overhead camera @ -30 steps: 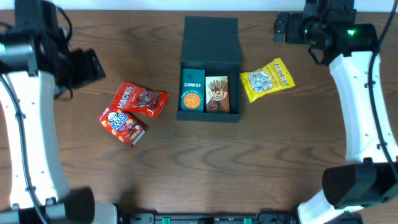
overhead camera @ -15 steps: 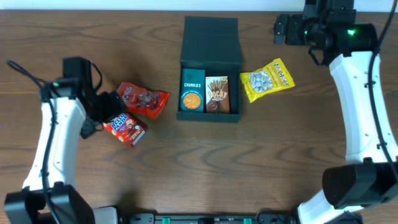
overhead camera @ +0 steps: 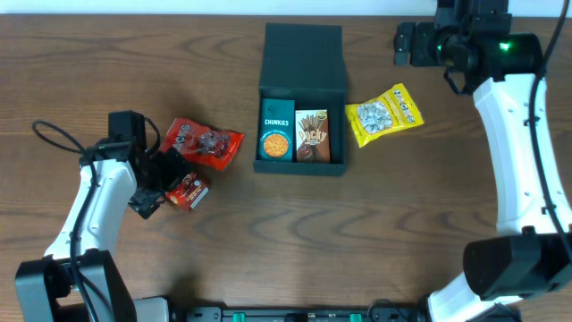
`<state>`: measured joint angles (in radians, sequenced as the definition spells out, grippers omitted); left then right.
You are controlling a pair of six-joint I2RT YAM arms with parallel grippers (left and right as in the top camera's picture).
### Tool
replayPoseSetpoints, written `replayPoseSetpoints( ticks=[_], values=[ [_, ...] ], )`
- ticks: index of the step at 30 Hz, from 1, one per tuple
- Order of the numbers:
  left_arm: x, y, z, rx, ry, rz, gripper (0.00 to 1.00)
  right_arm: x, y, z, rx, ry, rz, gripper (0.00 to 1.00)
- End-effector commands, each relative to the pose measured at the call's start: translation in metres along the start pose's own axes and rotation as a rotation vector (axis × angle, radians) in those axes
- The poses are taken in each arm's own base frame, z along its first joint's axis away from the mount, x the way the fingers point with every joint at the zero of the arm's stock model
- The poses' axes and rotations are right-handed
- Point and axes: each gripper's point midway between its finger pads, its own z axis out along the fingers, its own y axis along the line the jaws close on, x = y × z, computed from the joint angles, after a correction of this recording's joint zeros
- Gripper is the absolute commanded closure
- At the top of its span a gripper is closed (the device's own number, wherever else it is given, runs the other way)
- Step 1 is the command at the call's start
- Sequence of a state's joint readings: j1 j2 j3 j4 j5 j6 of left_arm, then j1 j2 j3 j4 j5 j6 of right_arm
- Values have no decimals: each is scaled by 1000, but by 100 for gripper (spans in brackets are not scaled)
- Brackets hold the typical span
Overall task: Pack container
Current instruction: 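Lower the left gripper onto the red Hello Panda box and grasp it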
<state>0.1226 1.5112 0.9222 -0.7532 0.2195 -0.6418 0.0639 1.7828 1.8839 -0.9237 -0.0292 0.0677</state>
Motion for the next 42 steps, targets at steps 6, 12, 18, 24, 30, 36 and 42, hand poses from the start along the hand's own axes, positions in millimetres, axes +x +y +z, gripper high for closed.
replayPoseSetpoints(
  ticks=[6,12,18,24,30,36,42],
  values=[
    [10,-5,22,-76,-4,-41,3,-9,-3,-8,6,-33,-13,1],
    [15,0,40,-121,33,-101,4,-9,-3,-8,6,-31,-14,1],
    [12,4,41,-148,16,-99,4,-8,-3,-8,6,-29,-21,1],
    [6,10,41,-181,-21,-94,4,-8,-3,-8,6,-29,-21,1],
    [2,9,41,-177,-35,-70,11,-8,-3,-8,6,-29,-21,1],
    [1,8,41,-176,-37,-46,17,-8,-3,-8,5,-29,-21,1],
    [-2,5,39,-167,-43,-23,21,-8,-3,-8,6,-29,-21,1]
  ],
)
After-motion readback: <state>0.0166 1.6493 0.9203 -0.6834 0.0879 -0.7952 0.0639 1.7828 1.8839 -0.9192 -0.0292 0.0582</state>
